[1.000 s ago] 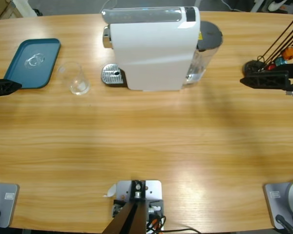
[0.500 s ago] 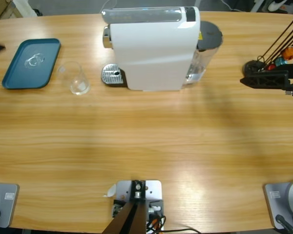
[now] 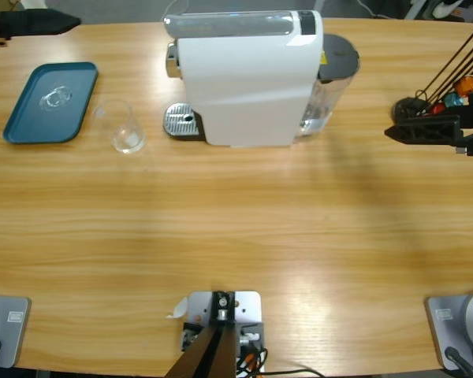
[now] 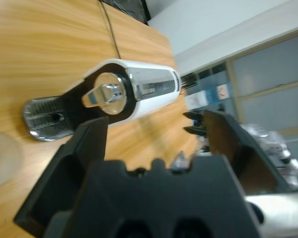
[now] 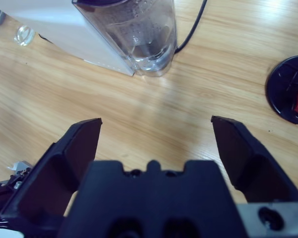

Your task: Pour coffee

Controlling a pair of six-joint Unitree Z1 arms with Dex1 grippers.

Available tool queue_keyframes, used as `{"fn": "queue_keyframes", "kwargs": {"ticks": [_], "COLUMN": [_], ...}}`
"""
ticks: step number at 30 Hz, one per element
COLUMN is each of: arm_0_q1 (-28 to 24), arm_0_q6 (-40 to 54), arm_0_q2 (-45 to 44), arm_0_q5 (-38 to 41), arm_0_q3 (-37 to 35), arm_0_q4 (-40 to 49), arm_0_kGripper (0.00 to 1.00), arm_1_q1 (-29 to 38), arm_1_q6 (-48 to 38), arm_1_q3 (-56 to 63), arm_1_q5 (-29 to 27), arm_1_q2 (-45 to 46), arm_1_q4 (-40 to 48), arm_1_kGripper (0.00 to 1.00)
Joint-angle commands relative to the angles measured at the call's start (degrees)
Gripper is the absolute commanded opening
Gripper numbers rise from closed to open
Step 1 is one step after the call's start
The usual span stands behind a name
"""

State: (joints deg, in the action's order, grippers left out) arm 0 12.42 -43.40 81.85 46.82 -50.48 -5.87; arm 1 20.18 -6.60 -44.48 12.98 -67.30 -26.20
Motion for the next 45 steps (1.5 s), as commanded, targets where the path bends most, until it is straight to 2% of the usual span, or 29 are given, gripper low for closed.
{"fn": "queue_keyframes", "kwargs": {"ticks": [1,7,16,24,31,32,34,37,38,40,42,43,45], "arm_0_q1": [0.66,2.8,2.31,4.37,5.42,5.42,5.34,5.25,5.21,4.83,4.18,4.02,3.93], "arm_0_q6": [-10.39,-14.61,-16.84,-26.19,-28.41,-28.62,-28.8,-28.94,-28.97,-29.02,-29.1,-29.02,-29.02], "arm_0_q2": [10.42,18.15,22.74,27.84,29.63,29.51,29.37,29.0,28.79,28.45,28.23,28.21,28.52], "arm_0_q5": [8.71,12.6,12.51,12.42,12.51,12.51,12.51,12.56,12.58,12.6,12.83,12.86,12.86], "arm_0_q3": [2.06,2.67,5.92,5.69,6.06,6.12,6.31,6.98,7.36,8.45,9.81,10.23,10.74], "arm_0_q4": [-12.55,-23.06,-31.62,-46.54,-50.66,-51.03,-51.52,-52.12,-52.31,-52.7,-53.52,-53.68,-54.05], "arm_0_kGripper": [0.826,0.826,0.821,0.816,0.8,0.731,0.668,0.387,0.333,0.145,0.127,0.036,0.0], "arm_1_q1": [0.56,0.56,0.56,0.56,0.56,0.56,0.56,0.56,0.56,0.56,0.56,0.56,0.56], "arm_1_q6": [-0.63,-0.61,-0.61,-0.61,-0.61,-0.61,-0.61,-0.61,-0.61,-0.61,-0.64,-0.63,-0.61], "arm_1_q3": [1.77,1.85,1.85,1.85,1.85,1.85,1.85,1.85,1.85,1.77,1.77,1.77,1.77], "arm_1_q5": [-0.76,-0.76,-0.76,-0.76,-0.76,-0.76,-0.73,-0.67,-0.67,-0.67,-0.67,-0.64,-0.59], "arm_1_q2": [-1.35,-1.06,-1.08,-1.12,-1.01,-1.01,-1.15,-1.17,-1.21,-1.42,-1.49,-1.52,-1.52], "arm_1_q4": [0.44,0.44,0.44,0.44,0.44,0.44,0.44,0.44,0.44,0.44,0.44,0.44,0.44], "arm_1_kGripper": [0.968,0.969,0.968,0.968,0.968,0.968,0.968,0.967,0.964,0.939,0.904,0.899,0.895]}}
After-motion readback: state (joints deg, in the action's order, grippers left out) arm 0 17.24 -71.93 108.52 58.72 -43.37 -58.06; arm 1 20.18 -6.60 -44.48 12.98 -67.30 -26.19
